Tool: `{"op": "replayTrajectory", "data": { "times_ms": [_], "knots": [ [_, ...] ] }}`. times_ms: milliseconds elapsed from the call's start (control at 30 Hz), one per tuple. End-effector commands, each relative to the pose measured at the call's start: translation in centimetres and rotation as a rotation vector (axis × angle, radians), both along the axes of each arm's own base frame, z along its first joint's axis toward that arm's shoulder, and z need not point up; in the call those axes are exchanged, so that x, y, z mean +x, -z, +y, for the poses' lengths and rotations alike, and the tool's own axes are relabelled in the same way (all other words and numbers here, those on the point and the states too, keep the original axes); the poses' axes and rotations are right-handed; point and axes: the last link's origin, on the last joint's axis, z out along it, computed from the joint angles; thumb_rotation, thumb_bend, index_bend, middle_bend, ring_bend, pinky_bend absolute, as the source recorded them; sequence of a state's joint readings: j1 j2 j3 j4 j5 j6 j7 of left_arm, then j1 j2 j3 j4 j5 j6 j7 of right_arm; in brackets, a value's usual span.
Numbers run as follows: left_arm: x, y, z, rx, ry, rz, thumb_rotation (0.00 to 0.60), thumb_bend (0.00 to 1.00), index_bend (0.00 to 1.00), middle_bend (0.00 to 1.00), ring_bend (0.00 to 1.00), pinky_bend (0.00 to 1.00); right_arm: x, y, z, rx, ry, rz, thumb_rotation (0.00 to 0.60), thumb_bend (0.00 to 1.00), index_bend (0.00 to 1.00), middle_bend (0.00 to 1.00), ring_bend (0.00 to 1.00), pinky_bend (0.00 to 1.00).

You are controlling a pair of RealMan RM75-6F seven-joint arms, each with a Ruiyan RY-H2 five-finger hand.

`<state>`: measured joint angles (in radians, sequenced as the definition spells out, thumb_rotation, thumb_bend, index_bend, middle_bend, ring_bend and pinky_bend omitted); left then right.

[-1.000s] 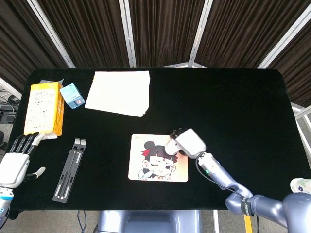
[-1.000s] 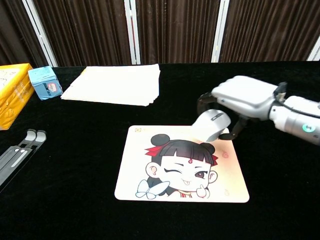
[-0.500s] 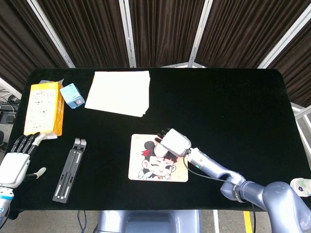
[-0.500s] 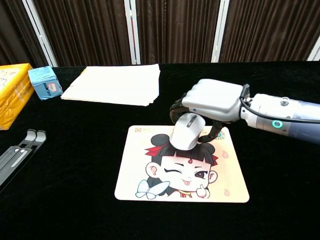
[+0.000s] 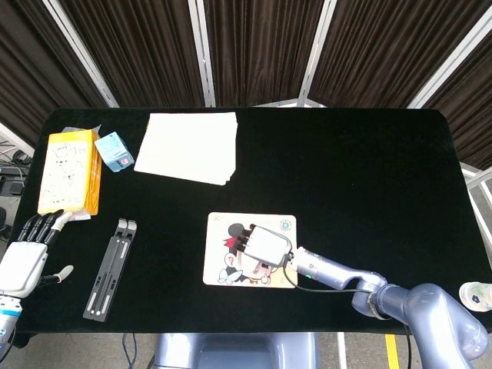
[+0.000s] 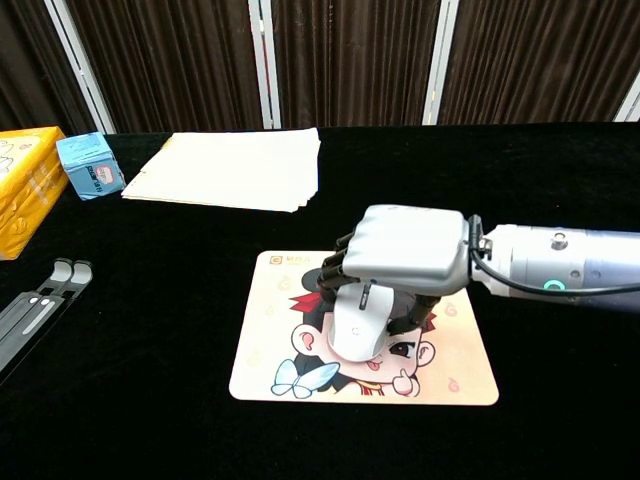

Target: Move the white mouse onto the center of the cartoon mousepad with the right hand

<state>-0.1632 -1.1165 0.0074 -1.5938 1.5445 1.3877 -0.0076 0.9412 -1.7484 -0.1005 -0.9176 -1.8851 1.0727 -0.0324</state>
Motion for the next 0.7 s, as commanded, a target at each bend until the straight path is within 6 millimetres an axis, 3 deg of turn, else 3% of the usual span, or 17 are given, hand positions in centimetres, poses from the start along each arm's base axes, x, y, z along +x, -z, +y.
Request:
{"op": "replayTrajectory", "data": {
  "times_ms": [33, 200, 333, 500, 700],
  "knots": [
    [0.00, 0.00, -0.01, 0.000, -0.001, 0.000, 0.600, 0.21, 0.03, 0.00, 0.00, 0.00, 0.05, 0.24, 0.06, -0.004, -0.014, 0.007, 0.600, 0.29, 0.66, 0.58, 0.36, 0.50],
    [-0.02, 0.01, 0.02, 0.000, -0.003, -0.001, 0.600, 0.21, 0.03, 0.00, 0.00, 0.00, 0.08, 0.34, -0.09, -0.011, -0.009, 0.001, 0.600, 0.28, 0.66, 0.58, 0.36, 0.45],
    [-0.01, 0.02, 0.03, -0.001, -0.003, 0.000, 0.600, 0.22, 0.03, 0.00, 0.00, 0.00, 0.08, 0.28, -0.18, -0.024, -0.013, -0.001, 0.600, 0.26, 0.65, 0.52, 0.31, 0.25],
    [0.00, 0.03, 0.04, -0.001, -0.006, -0.003, 0.600, 0.22, 0.03, 0.00, 0.00, 0.00, -0.22, 0.33, -0.18, -0.051, -0.005, 0.006, 0.600, 0.21, 0.44, 0.29, 0.08, 0.01],
    [0.00, 0.03, 0.04, -0.003, -0.012, -0.007, 0.600, 0.21, 0.03, 0.00, 0.00, 0.00, -0.14, 0.18, -0.15, -0.086, 0.009, -0.009, 0.600, 0.16, 0.31, 0.14, 0.00, 0.00]
  ]
}}
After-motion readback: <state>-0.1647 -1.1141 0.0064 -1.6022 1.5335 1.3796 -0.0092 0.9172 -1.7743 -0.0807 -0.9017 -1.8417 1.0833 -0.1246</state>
